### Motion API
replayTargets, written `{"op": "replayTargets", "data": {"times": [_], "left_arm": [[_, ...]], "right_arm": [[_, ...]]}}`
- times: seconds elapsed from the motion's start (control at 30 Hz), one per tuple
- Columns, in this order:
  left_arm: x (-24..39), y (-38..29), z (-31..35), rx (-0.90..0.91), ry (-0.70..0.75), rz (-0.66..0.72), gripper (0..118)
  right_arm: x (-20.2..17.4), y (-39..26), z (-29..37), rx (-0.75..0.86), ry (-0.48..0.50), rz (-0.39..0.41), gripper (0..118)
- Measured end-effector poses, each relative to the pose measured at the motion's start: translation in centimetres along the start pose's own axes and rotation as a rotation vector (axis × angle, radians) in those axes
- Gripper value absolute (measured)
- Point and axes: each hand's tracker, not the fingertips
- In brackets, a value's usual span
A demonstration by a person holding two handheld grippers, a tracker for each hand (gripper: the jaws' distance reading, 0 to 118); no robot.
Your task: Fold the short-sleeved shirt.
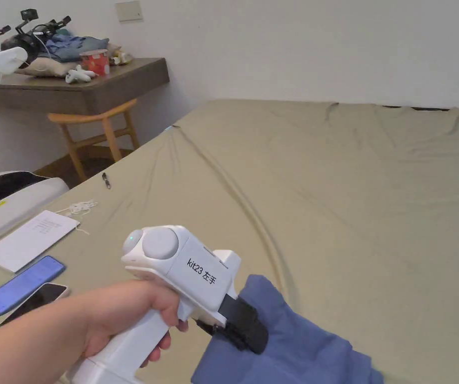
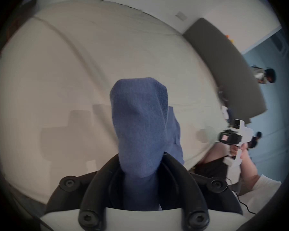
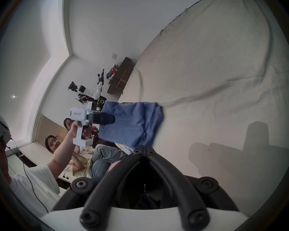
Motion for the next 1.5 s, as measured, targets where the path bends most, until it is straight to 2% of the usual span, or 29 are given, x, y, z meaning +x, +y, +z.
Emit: {"op": "replayTargets", "data": {"times": [0.13, 0.2, 0.4, 0.43, 0.47, 0.5, 0.53, 0.6, 0.63, 0.77, 0.83, 0.87, 0.9, 0.93, 1.0, 1.03, 1.07, 1.1, 1.13, 1.2, 1.27, 1.33, 1.4, 1.47, 1.5], "left_arm": [[-6.4, 1.2, 1.7, -0.037, 0.199, 0.003, 18], [-9.7, 1.6, 1.6, -0.051, 0.332, 0.048, 18], [-14.7, 0.6, -0.9, -0.188, 0.594, 0.030, 19], [-14.9, 0.4, -1.6, -0.227, 0.638, 0.005, 24], [-15.2, 0.3, -1.9, -0.287, 0.699, -0.023, 37], [-15.4, 0.2, -2.0, -0.288, 0.751, -0.041, 62], [-15.6, 0.1, -1.8, -0.262, 0.799, -0.038, 80], [-15.5, -0.3, -1.0, -0.218, 0.923, -0.021, 105], [-15.2, -0.6, -0.5, -0.199, 0.955, -0.016, 105], [-11.3, -1.0, 2.2, -0.001, 0.810, 0.039, 105], [-6.9, -1.5, 4.0, 0.205, 0.716, 0.046, 96], [-4.6, -2.0, 4.7, 0.336, 0.678, 0.039, 80], [-2.0, -2.5, 5.3, 0.445, 0.647, 0.039, 49], [0.1, -2.9, 5.7, 0.467, 0.620, 0.027, 34], [5.1, -4.0, 7.1, 0.626, 0.479, 0.016, 28], [7.4, -4.6, 7.7, 0.671, 0.431, -0.035, 20], [9.6, -5.3, 8.1, 0.727, 0.432, -0.069, 7], [12.2, -6.1, 8.4, 0.808, 0.457, -0.082, 0], [14.2, -7.0, 8.6, 0.881, 0.481, -0.105, 0], [17.6, -8.8, 8.6, 1.013, 0.490, -0.126, 0], [20.2, -10.2, 8.0, 1.094, 0.400, -0.115, 0], [22.3, -11.9, 6.9, 1.149, 0.336, -0.107, 0], [24.3, -13.2, 5.2, 1.192, 0.403, -0.137, 0], [25.8, -14.9, 3.7, 1.230, 0.440, -0.200, 0], [26.4, -15.4, 2.9, 1.244, 0.457, -0.225, 0]], "right_arm": [[0.1, -0.2, -0.5, -0.005, 0.008, 0.012, 0], [0.2, 0.1, -0.5, -0.010, 0.005, 0.011, 0], [0.9, -0.1, 0.9, 0.001, -0.024, 0.009, 0], [1.0, -0.1, 1.1, -0.007, -0.047, 0.024, 0], [1.1, -0.1, 1.5, -0.017, -0.096, 0.042, 0], [1.2, -0.2, 1.8, -0.023, -0.125, 0.037, 0], [1.3, -0.2, 2.1, -0.024, -0.114, 0.037, 0], [0.6, -0.3, 2.8, -0.018, -0.128, 0.053, 0], [0.5, -0.4, 3.1, -0.017, -0.139, 0.066, 0], [0.7, -0.4, 4.4, 0.005, -0.181, 0.102, 0], [0.7, -0.2, 5.2, 0.029, -0.213, 0.118, 0], [0.1, -0.5, 5.2, 0.039, -0.237, 0.127, 0], [-0.3, -0.2, 5.5, 0.042, -0.293, 0.141, 0], [-0.7, 0.0, 5.7, 0.037, -0.347, 0.154, 0], [-2.4, 0.8, 6.1, 0.059, -0.474, 0.219, 0], [-3.4, 1.3, 6.5, 0.087, -0.492, 0.257, 0], [-4.4, 1.6, 7.0, 0.128, -0.494, 0.296, 0], [-5.8, 2.0, 7.6, 0.180, -0.510, 0.341, 0], [-8.7, 2.7, 8.2, 0.232, -0.540, 0.391, 0], [-11.7, 3.0, 8.8, 0.343, -0.626, 0.502, 0], [-14.7, 2.7, 9.1, 0.462, -0.687, 0.590, 0], [-16.7, 1.5, 8.9, 0.597, -0.708, 0.578, 0], [-16.8, 0.4, 8.8, 0.681, -0.723, 0.625, 0], [-17.9, -1.5, 7.6, 0.766, -0.858, 0.763, 0], [-18.6, -2.2, 7.4, 0.835, -0.925, 0.891, 0]]}}
